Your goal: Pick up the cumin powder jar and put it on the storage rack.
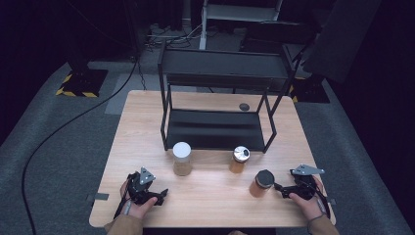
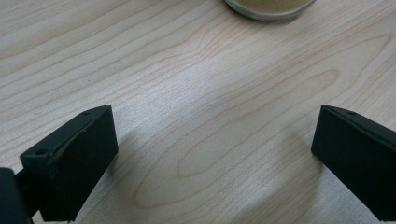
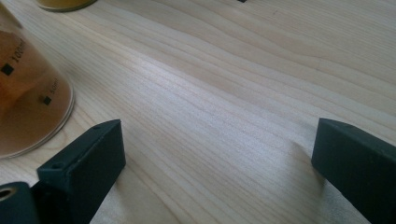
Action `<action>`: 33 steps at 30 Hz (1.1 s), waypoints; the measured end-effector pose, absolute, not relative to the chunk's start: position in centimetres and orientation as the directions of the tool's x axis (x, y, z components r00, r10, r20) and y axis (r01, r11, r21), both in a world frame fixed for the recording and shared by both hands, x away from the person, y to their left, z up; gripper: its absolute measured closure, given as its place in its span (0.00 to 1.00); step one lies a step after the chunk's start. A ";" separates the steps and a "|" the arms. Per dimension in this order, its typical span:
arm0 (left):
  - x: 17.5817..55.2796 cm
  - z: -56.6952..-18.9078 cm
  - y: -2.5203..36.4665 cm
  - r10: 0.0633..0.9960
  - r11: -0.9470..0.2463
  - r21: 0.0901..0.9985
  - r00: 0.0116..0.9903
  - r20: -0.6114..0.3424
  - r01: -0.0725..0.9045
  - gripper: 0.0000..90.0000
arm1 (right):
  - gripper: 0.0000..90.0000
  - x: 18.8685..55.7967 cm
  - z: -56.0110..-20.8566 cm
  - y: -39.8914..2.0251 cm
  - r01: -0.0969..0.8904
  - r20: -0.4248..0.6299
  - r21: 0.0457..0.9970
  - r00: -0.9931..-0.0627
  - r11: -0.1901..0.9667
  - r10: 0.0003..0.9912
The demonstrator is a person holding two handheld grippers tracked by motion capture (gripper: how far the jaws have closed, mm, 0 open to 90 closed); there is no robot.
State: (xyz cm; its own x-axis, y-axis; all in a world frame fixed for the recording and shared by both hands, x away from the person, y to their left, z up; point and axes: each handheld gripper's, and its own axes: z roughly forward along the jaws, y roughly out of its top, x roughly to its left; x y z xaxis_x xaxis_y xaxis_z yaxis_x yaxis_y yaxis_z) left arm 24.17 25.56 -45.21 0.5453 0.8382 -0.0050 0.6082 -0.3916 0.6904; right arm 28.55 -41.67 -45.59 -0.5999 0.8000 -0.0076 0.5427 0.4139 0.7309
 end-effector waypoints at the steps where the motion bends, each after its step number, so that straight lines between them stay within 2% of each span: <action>1: 24.2 -45.2 25.6 0.838 -0.392 0.690 0.546 -0.005 0.608 0.00 | 0.03 28.5 -45.6 -41.7 0.543 -0.008 0.731 -0.600 0.414 0.800; 10: 24.0 -45.2 25.5 0.843 -0.383 0.692 0.537 -0.008 0.612 0.00 | 0.03 28.5 -45.6 -41.7 0.543 -0.007 0.731 -0.600 0.413 0.800; 16: 23.8 -44.8 25.2 0.843 -0.373 0.704 0.538 -0.014 0.604 0.05 | 0.03 28.5 -45.6 -41.7 0.543 -0.007 0.731 -0.600 0.413 0.800; 23: 22.8 -43.8 25.7 0.843 -0.318 0.762 0.536 -0.046 0.565 0.05 | 0.03 28.5 -45.6 -41.7 0.543 -0.007 0.731 -0.600 0.413 0.800; 33: 21.3 -42.3 25.7 0.831 -0.299 0.819 0.555 -0.029 0.490 0.06 | 0.03 28.5 -45.6 -41.7 0.543 -0.007 0.731 -0.600 0.413 0.800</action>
